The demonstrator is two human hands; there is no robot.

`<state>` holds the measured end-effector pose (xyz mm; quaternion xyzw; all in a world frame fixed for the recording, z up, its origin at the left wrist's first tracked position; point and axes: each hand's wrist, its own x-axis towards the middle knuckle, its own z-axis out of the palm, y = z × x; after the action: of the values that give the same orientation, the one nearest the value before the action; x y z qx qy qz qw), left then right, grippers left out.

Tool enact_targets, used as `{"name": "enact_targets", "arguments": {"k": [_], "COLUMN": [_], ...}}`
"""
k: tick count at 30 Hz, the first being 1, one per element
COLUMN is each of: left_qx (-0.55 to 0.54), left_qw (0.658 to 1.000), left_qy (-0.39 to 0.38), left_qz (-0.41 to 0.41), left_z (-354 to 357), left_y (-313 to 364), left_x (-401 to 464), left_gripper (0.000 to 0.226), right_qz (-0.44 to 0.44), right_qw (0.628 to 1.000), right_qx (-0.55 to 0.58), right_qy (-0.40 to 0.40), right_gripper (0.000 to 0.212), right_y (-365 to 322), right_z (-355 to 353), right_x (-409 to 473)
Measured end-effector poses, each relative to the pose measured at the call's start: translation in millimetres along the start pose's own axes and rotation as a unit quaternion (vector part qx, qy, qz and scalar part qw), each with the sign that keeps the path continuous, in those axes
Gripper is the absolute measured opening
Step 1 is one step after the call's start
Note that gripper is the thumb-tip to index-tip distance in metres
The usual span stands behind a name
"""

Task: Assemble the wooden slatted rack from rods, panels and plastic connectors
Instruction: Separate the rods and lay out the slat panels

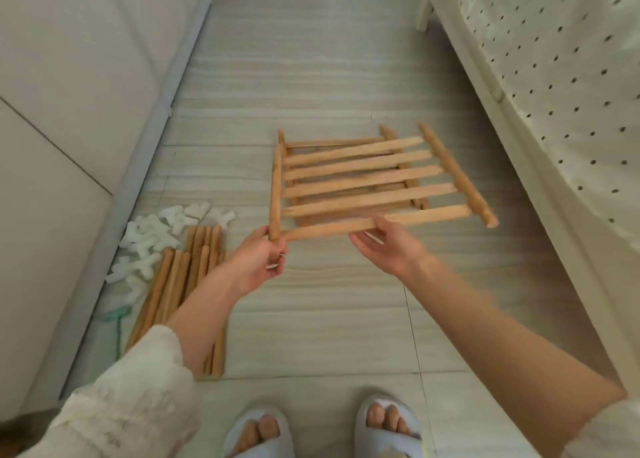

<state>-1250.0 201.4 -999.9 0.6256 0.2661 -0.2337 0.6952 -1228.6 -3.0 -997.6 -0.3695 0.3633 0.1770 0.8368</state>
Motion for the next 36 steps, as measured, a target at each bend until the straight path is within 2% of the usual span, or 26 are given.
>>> {"name": "enact_targets", "arguments": {"k": [2,6,9,15,21,24,27,31,34,36], "left_qx": [0.023,0.025,0.020,0.047,0.071,0.091,0.108,0.117,0.134,0.129], "left_qw": [0.999,0.999,0.998,0.996,0.991,0.989,0.990,0.986,0.969,0.967], "left_qy": [-0.010,0.019,0.027,0.053,0.066,0.067,0.043,-0.029,-0.093,-0.085], "left_qz": [-0.037,-0.034,-0.060,-0.055,-0.091,-0.091,-0.078,-0.114,-0.184,-0.203], "left_z": [-6.8,3.3,14.3,21.7,13.8,10.3,13.1,15.8,10.7,6.2], "left_y": [-28.3,-76.4,-99.4,-116.7,-130.9,-127.1,-121.9,-127.1,-138.9,-146.0], "left_x": [-14.9,-39.4,-47.2,-31.0,-17.4,-5.4,1.7,-14.8,-29.3,-31.1], "left_gripper": [0.028,0.038,0.041,0.044,0.048,0.047,0.047,0.046,0.040,0.034], "right_qz": [0.017,0.079,0.105,0.121,0.132,0.116,0.105,0.088,0.075,0.081], "right_qw": [1.000,0.990,0.985,0.985,0.983,0.986,0.987,0.983,0.977,0.978], "right_qx": [-0.005,0.104,0.107,0.081,0.037,0.025,0.026,-0.020,-0.065,-0.075], "right_qy": [0.019,0.060,0.081,0.096,0.121,0.119,0.119,0.159,0.187,0.178], "right_gripper": [0.018,0.018,0.019,0.018,0.008,0.012,0.032,0.012,0.015,0.015], "right_y": [28.3,78.6,91.7,94.2,103.8,97.4,84.9,87.5,97.2,99.6], "right_z": [-27.9,-82.5,-109.8,-120.1,-118.7,-112.0,-110.3,-123.8,-136.9,-138.2], "right_x": [-16.5,-29.6,-28.7,-3.9,12.9,20.3,28.2,24.1,10.3,3.4]}}
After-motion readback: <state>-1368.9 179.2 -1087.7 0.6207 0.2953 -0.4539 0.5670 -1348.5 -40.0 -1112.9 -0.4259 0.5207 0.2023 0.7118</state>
